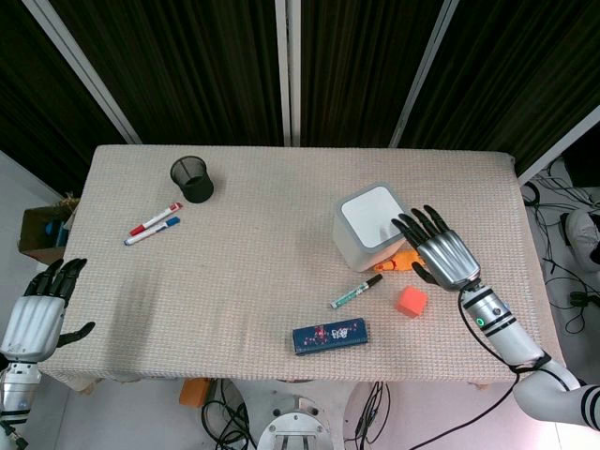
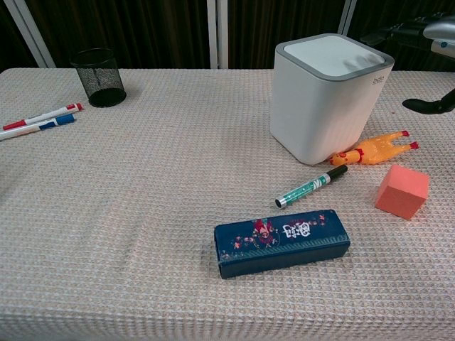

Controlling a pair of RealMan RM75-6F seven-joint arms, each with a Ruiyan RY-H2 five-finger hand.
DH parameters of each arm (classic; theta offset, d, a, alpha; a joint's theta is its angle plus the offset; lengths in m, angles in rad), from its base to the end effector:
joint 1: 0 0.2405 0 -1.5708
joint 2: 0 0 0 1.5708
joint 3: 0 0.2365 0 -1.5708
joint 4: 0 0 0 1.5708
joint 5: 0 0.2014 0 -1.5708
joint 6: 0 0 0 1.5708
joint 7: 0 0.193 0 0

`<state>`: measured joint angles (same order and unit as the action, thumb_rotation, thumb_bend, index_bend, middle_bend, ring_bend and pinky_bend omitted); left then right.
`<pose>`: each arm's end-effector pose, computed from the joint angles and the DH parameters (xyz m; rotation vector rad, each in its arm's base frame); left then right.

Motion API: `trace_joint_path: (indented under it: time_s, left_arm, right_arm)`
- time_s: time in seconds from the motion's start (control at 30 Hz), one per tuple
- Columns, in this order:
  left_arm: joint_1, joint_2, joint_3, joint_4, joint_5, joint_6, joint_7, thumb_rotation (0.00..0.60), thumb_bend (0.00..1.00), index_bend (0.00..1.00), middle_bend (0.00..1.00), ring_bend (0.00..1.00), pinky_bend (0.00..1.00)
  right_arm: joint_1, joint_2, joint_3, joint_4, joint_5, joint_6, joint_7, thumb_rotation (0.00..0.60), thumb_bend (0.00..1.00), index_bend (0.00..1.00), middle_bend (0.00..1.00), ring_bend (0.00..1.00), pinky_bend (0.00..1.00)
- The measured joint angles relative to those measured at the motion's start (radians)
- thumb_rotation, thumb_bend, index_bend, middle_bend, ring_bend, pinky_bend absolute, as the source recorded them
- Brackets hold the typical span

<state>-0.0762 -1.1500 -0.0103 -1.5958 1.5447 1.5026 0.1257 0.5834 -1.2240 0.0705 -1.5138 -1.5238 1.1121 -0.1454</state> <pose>-0.2867 0.2171 0.1429 -1.4657 -0.8192 -0.8261 -0.1762 -0.3470 0.0724 1.9234 -0.6167 0.9124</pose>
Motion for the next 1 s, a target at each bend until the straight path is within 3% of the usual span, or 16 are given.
trace_joint_path:
  time_s: [0.5, 0.83, 1.0]
  left_arm:
    - [0.001, 0.004, 0.001, -0.004, -0.002, -0.002, 0.001, 0.600, 0.05, 0.05, 0.10, 0.06, 0.19]
    - [-0.001, 0.002, 0.003, -0.005, -0.004, -0.010, 0.004, 0.600, 0.05, 0.05, 0.10, 0.06, 0.19]
    - [-0.002, 0.003, 0.002, -0.005, -0.011, -0.014, 0.004, 0.600, 0.05, 0.05, 0.10, 0.06, 0.19]
  right_arm:
    - [0.002, -0.004, 0.003, -0.008, -0.005, -0.006, 0.008, 0.600, 0.29, 0.00, 0.07, 0.00, 0.00]
    - [0.015, -0.030, 0.009, 0.023, -0.026, -0.003, 0.051, 0.600, 0.29, 0.00, 0.18, 0.00, 0.00]
    - [0.021, -0.045, 0.007, 0.032, -0.021, -0.019, 0.067, 0.600, 0.29, 0.00, 0.31, 0.00, 0.00]
